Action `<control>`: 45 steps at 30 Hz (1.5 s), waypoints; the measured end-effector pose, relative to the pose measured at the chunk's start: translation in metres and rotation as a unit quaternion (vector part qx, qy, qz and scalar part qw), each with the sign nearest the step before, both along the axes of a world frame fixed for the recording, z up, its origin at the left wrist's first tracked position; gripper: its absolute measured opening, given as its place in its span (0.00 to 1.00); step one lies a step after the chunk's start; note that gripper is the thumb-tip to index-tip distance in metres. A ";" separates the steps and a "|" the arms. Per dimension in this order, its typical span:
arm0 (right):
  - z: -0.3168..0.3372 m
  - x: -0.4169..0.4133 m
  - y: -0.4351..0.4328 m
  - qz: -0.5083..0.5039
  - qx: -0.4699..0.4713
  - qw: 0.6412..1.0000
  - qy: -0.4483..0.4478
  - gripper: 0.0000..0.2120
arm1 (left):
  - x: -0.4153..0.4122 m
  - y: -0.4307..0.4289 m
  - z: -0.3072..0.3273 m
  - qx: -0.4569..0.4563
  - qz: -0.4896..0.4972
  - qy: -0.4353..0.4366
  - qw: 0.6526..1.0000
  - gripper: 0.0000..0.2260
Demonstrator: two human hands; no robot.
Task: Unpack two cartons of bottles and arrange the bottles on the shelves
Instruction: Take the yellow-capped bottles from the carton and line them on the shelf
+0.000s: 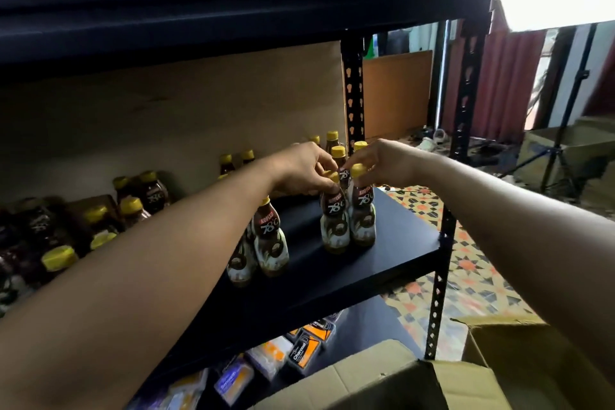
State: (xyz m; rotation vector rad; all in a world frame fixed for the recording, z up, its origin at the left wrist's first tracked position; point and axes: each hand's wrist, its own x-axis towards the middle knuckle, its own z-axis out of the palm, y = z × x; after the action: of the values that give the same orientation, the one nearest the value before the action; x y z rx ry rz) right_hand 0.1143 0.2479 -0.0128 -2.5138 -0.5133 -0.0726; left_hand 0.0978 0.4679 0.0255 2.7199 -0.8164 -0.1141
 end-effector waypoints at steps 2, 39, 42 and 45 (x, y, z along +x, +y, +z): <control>-0.007 0.002 0.001 -0.013 0.012 1.000 -0.019 0.17 | 0.001 -0.002 -0.010 -0.021 0.013 -0.013 1.000 0.22; -0.005 0.001 -0.036 -0.044 0.000 0.998 -0.035 0.21 | 0.020 -0.032 -0.024 -0.131 -0.013 0.046 0.990 0.16; -0.004 0.001 -0.035 -0.045 0.003 0.999 -0.021 0.20 | 0.019 -0.032 -0.023 -0.133 -0.011 0.061 0.989 0.17; 0.001 -0.001 -0.033 -0.037 0.024 0.999 0.006 0.16 | 0.020 -0.030 -0.017 -0.143 -0.016 0.080 0.986 0.18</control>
State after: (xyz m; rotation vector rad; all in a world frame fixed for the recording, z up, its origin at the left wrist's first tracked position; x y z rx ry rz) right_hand 0.1136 0.2144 -0.0118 -2.4844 -0.4097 -0.0952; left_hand 0.1179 0.4377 0.0081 2.3960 -0.7665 -0.2025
